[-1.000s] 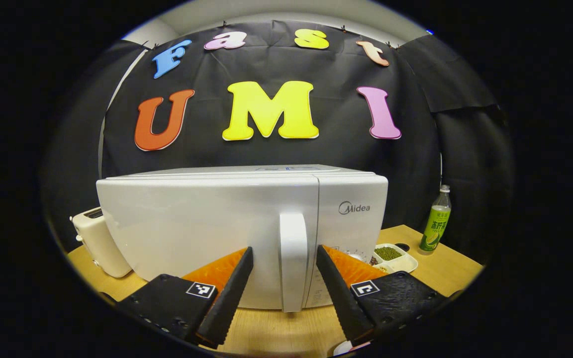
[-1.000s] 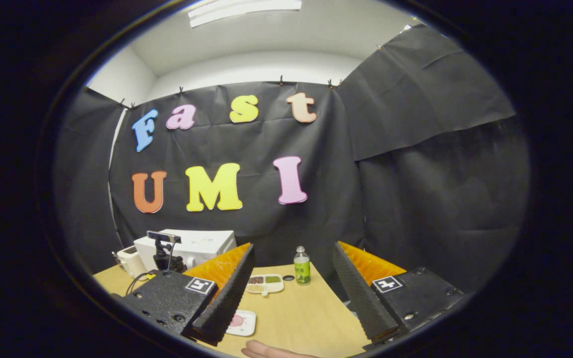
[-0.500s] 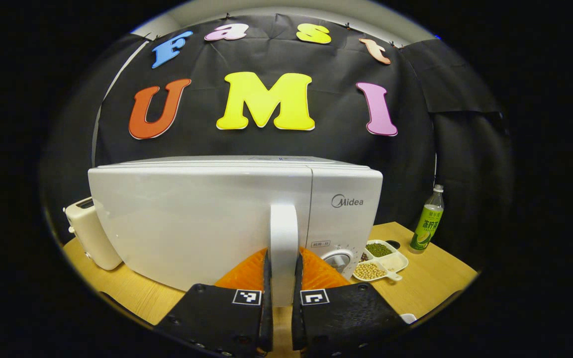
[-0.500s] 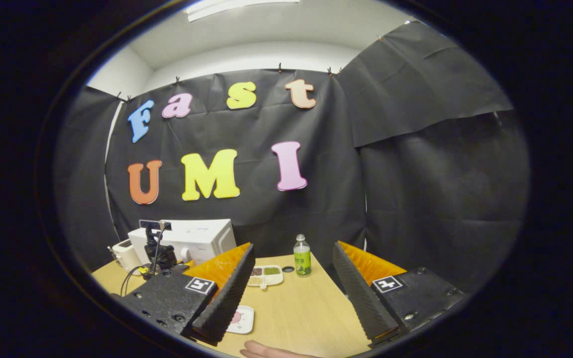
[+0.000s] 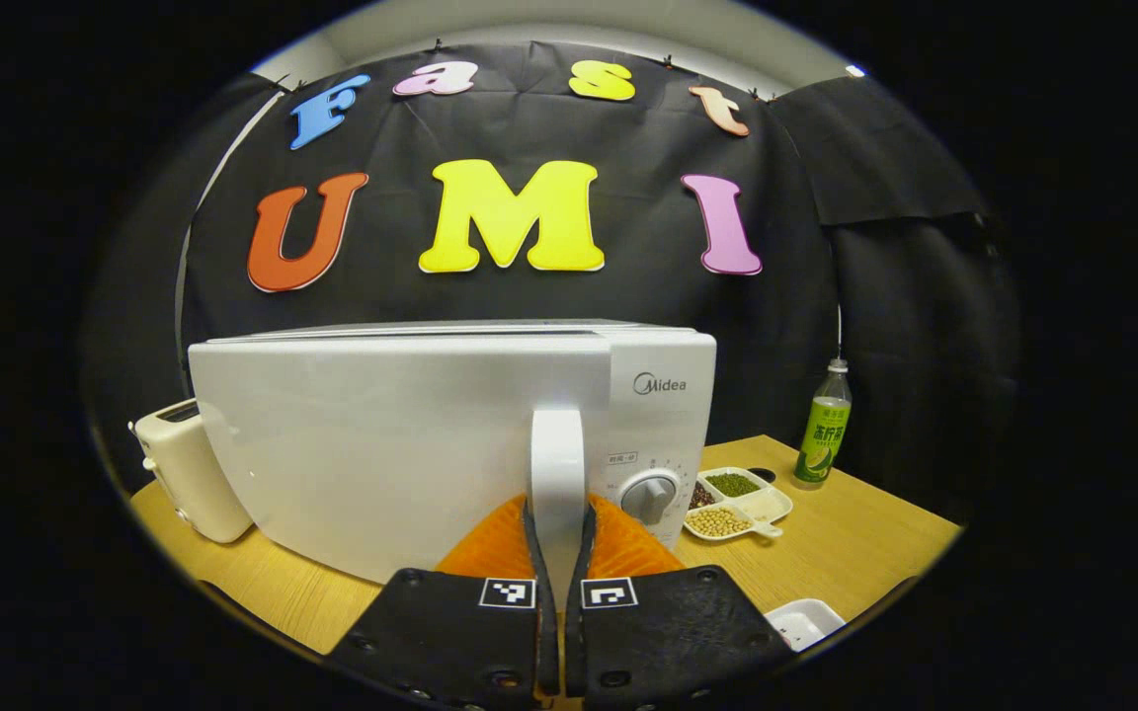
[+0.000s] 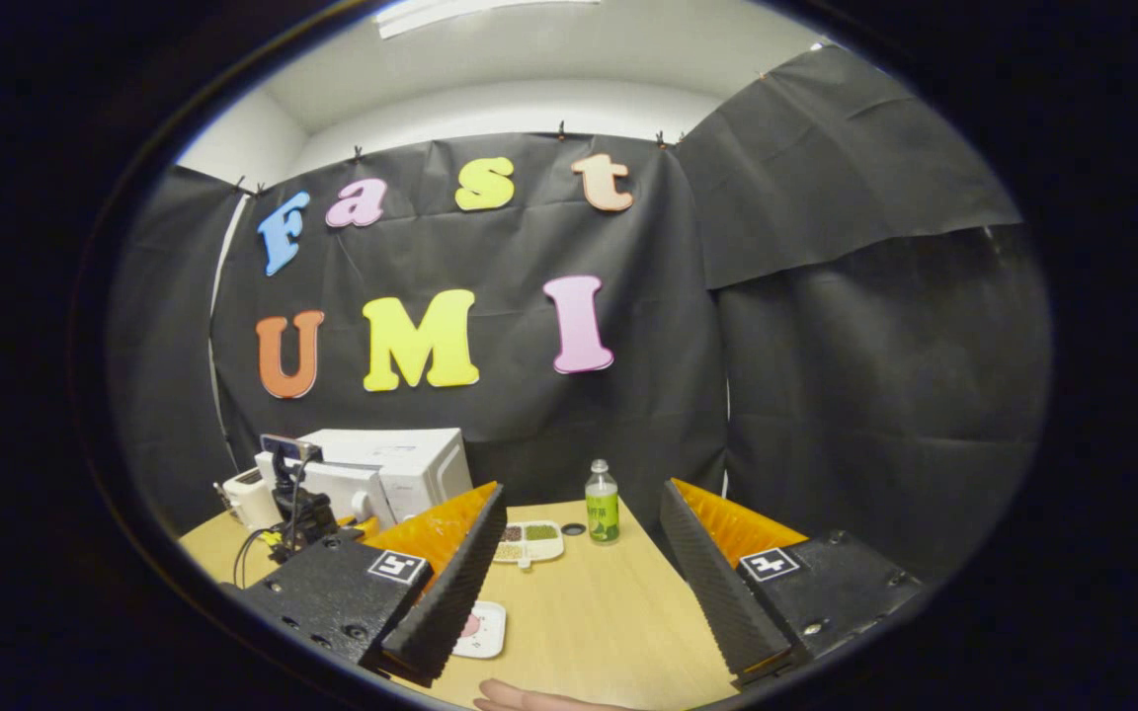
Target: Open the microwave oven with the left hand, put the food in, and close the microwave oven.
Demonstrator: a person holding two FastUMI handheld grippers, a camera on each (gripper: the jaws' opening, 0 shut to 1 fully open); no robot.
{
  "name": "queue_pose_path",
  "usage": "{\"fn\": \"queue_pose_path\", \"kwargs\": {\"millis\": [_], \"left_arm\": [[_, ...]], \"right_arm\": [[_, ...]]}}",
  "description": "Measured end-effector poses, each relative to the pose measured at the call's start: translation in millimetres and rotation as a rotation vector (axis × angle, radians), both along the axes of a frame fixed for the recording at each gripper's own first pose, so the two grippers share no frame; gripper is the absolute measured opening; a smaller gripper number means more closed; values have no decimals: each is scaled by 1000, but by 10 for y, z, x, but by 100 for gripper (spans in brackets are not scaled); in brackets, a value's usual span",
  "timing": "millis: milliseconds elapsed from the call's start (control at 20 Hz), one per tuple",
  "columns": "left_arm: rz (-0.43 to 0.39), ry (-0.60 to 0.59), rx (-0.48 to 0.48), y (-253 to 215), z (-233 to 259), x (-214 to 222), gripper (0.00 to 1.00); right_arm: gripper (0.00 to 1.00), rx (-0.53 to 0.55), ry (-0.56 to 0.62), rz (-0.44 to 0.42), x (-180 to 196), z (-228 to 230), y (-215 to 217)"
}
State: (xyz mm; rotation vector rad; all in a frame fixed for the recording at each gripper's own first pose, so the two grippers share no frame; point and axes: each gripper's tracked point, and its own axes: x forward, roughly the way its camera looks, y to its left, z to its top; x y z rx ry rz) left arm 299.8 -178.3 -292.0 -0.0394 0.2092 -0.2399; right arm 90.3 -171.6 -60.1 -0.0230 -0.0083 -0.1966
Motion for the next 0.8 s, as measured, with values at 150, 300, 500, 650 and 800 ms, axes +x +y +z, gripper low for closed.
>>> {"fn": "queue_pose_path", "kwargs": {"millis": [150, 300, 500, 650, 800], "left_arm": [[-49, 1, -15, 94, 27, -263, 0], [-70, -8, -12, 243, 48, -532, 2], [-79, 3, -11, 496, 48, -873, 2], [-82, 13, 10, 791, 47, -1189, 2], [-14, -6, 55, 1325, 134, -1568, 35]], "right_arm": [[100, 5, 13, 17, 13, -77, 119], [91, 7, 32, 38, 8, -164, 264], [91, -16, 39, 62, -52, -204, 469], [91, -24, 47, 88, -64, -264, 614], [100, -19, 75, 119, -5, -383, 725]]}}
